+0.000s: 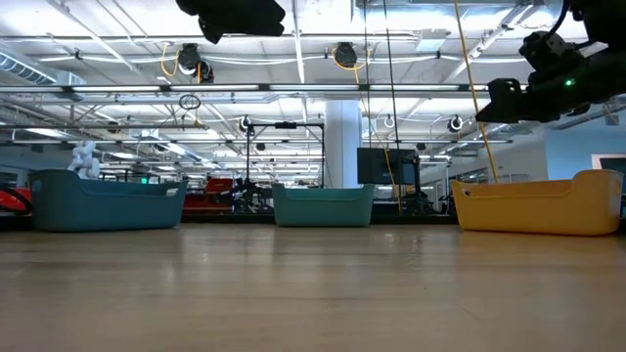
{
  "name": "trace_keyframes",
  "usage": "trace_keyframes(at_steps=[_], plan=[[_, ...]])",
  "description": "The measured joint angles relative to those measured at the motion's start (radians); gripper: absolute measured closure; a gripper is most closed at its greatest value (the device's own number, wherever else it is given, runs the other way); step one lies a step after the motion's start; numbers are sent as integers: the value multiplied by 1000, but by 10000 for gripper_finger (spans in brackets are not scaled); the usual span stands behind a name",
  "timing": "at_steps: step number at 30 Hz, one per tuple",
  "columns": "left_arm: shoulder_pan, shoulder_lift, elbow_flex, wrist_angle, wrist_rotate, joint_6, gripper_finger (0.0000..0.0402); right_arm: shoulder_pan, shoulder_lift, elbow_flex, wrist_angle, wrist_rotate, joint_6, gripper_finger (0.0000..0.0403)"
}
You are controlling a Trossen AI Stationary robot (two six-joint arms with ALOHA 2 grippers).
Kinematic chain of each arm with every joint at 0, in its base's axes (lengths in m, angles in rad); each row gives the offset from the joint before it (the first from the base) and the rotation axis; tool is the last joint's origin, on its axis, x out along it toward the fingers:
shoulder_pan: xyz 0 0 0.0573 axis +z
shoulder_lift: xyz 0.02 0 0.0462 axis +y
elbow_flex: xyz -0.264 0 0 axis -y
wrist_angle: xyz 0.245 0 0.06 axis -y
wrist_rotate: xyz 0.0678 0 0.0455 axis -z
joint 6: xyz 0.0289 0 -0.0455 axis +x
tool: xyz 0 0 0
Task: Sort & place blocks by color
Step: Return to Home Position
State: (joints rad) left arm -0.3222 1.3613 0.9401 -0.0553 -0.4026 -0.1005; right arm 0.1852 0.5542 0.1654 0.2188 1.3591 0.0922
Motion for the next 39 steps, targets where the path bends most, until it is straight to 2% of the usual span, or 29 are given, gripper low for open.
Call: trace_keyframes(at_steps=[4, 9, 14, 18, 21, 24, 30, 35, 39], plan=[[0, 0, 0, 0, 0, -1, 261, 0, 0, 0, 60, -63, 0, 141], [10, 0, 0, 12, 0, -2, 261, -2, 0, 0, 187, -234, -11, 144], [72, 0, 0, 74, 23, 28, 261, -24, 16, 0, 318, -554, -17, 145], [173, 0, 0, 140, 178, 77, 261, -48, 78, 0, 425, -824, -9, 145], [248, 0, 0, 186, 273, 108, 261, -61, 140, 0, 494, -978, -19, 145], [304, 0, 0, 221, 310, 150, 261, -70, 187, 0, 527, -1042, -45, 145], [353, 0, 0, 197, 336, 168, 261, -96, 209, 6, 534, -1052, -83, 145], [362, 0, 0, 190, 488, 185, 261, -126, 208, 40, 531, -1152, -105, 146], [363, -4, 0, 199, 523, 189, 261, -125, 185, 51, 465, -1155, -126, 155]])
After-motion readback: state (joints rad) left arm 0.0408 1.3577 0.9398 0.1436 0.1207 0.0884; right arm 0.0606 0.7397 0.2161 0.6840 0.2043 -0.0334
